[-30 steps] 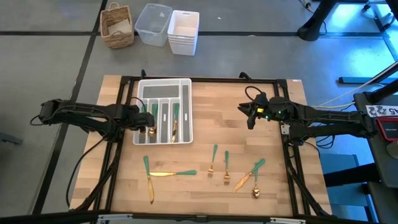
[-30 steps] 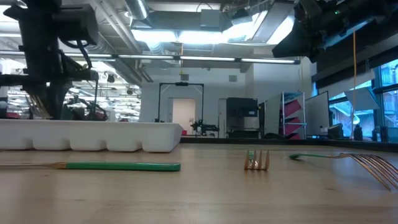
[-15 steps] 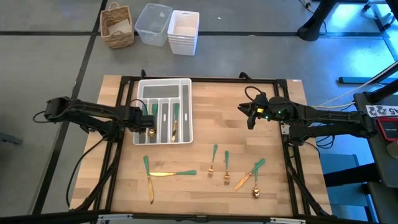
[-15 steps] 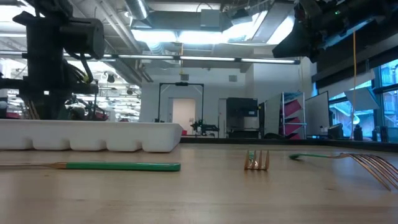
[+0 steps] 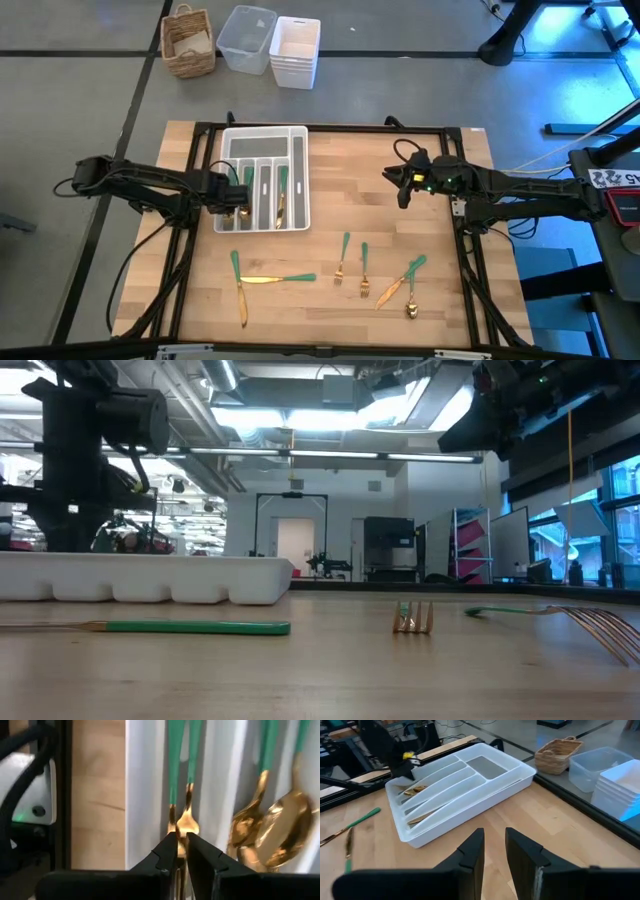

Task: Sort silverware
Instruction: Put the green knife into the white silverware tray

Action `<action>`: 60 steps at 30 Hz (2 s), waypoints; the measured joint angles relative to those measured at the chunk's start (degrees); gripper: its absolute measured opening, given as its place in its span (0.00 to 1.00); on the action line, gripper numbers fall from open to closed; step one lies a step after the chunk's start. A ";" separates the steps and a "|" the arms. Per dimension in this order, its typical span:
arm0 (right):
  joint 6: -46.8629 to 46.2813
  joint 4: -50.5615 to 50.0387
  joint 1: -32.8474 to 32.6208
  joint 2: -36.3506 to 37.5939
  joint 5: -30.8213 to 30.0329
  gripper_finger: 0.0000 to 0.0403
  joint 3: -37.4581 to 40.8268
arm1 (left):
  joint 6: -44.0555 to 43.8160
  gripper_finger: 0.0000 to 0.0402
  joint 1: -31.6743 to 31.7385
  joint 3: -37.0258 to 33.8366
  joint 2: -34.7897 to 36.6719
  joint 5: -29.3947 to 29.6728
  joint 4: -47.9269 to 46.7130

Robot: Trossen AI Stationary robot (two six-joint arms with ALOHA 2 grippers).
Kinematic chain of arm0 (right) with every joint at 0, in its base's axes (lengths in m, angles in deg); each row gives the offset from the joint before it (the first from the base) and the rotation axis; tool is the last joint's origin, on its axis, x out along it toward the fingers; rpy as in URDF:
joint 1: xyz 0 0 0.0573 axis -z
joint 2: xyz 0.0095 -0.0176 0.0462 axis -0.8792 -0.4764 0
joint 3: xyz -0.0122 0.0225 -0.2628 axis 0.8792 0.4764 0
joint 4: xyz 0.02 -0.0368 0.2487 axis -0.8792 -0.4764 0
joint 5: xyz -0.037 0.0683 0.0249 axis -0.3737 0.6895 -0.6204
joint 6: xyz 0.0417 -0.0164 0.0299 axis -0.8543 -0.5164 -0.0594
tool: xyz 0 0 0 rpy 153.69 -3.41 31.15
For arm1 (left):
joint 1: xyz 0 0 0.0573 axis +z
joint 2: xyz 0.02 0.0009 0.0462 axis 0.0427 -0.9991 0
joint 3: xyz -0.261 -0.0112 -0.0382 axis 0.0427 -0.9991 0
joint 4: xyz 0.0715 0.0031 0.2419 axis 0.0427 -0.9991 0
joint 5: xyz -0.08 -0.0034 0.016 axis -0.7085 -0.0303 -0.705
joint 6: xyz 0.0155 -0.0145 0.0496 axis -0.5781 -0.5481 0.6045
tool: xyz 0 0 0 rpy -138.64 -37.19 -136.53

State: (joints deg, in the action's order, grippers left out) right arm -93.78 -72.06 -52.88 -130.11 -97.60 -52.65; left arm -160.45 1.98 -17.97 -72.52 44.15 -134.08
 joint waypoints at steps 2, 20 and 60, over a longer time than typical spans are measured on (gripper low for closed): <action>0.00 0.00 0.00 -0.02 2.06 0.20 0.00 | 0.30 0.08 0.00 0.82 0.93 1.09 -0.02; -0.20 0.04 -0.02 0.01 10.49 0.20 -0.02 | -1.54 0.08 -11.17 9.60 10.74 -0.47 3.10; -3.26 0.07 -0.02 0.04 14.51 0.20 -0.02 | -27.47 0.10 -50.97 9.62 -12.99 -6.89 28.84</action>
State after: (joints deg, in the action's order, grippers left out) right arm -97.04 -71.99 -52.90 -130.07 -83.09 -52.67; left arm -187.92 -48.99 -8.35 -85.51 37.26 -105.24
